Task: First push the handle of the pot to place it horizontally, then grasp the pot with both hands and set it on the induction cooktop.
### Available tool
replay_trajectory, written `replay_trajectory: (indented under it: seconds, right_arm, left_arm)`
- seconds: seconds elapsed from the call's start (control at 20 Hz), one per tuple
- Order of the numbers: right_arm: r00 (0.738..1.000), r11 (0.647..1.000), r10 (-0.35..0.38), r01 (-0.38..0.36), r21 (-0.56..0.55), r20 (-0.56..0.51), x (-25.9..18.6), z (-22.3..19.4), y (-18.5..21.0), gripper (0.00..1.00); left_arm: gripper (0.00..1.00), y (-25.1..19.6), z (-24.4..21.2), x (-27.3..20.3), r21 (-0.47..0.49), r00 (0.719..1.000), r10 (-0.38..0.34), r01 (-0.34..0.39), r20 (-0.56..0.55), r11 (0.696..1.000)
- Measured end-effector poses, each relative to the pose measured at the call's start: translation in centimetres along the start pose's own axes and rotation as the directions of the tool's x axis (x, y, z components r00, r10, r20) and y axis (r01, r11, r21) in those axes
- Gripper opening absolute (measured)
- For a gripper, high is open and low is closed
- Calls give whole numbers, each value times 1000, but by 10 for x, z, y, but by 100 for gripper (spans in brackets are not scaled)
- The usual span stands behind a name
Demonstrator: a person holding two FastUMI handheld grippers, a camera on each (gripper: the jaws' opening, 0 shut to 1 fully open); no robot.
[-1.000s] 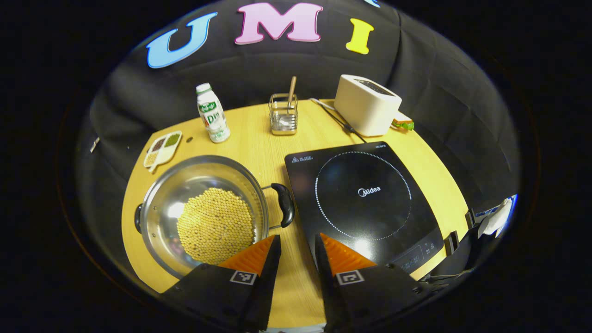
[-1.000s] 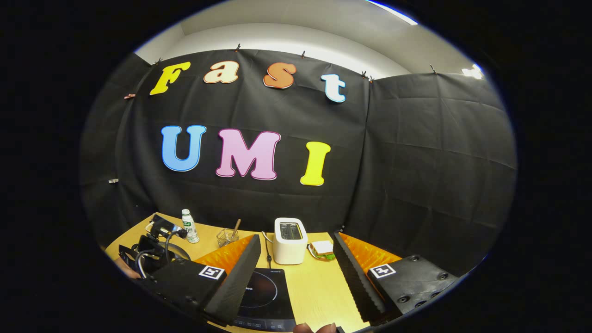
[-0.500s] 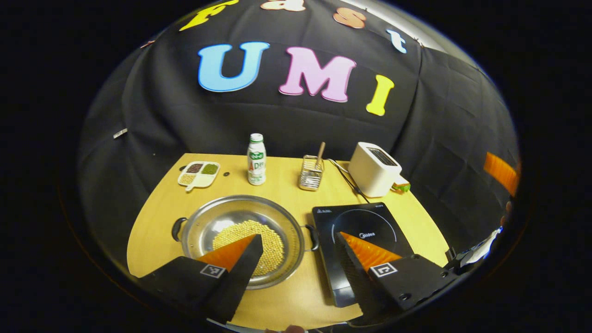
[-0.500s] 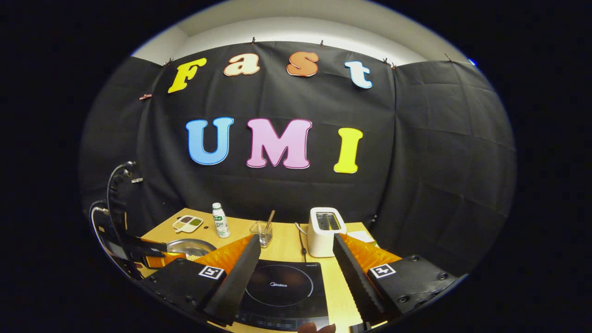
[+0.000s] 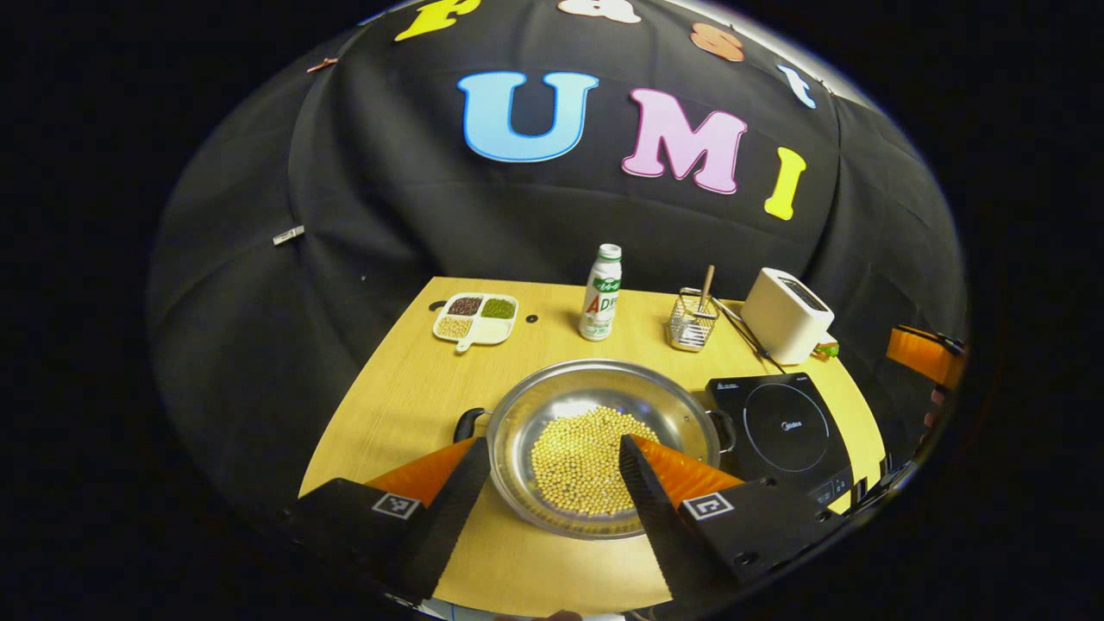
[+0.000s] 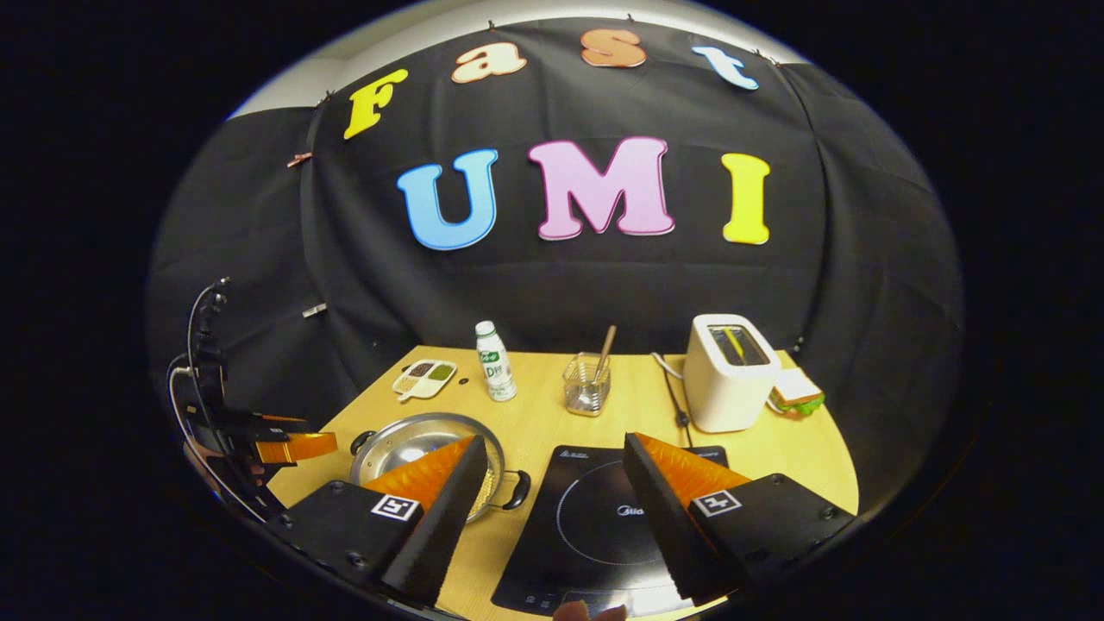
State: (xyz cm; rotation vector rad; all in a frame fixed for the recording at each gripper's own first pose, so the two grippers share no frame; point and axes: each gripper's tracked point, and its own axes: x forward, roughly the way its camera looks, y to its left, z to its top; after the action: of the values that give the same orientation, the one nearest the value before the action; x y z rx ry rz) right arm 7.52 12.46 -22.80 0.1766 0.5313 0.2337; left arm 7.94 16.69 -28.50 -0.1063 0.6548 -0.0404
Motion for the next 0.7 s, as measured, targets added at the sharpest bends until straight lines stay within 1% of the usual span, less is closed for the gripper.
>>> replay_trajectory:
  seconds: [0.2, 0.3, 0.45, 0.55, 0.7]
  right_arm:
    - [994, 999, 50, -49, 15, -98, 46, -38, 19, 98]
    - [987, 998, 67, -69, -5, -145, 69, -58, 24, 98]
    - [975, 995, 88, -97, -35, -206, 100, -83, 29, 99]
    - [967, 994, 91, -104, -42, -238, 114, -96, 32, 99]
    - [957, 994, 87, -103, -42, -275, 131, -114, 35, 99]
  left_arm:
    - [95, 30, -12, 29, 12, 1000, -10, 10, -13, 1000]
    - [94, 41, -20, 49, -3, 999, -20, 20, -34, 1000]
    - [95, 63, -26, 76, -12, 996, -2, 1, -86, 1000]
    - [95, 69, -35, 101, -3, 993, -7, 7, -115, 1000]
    - [95, 66, -47, 128, -17, 985, -46, 44, -165, 999]
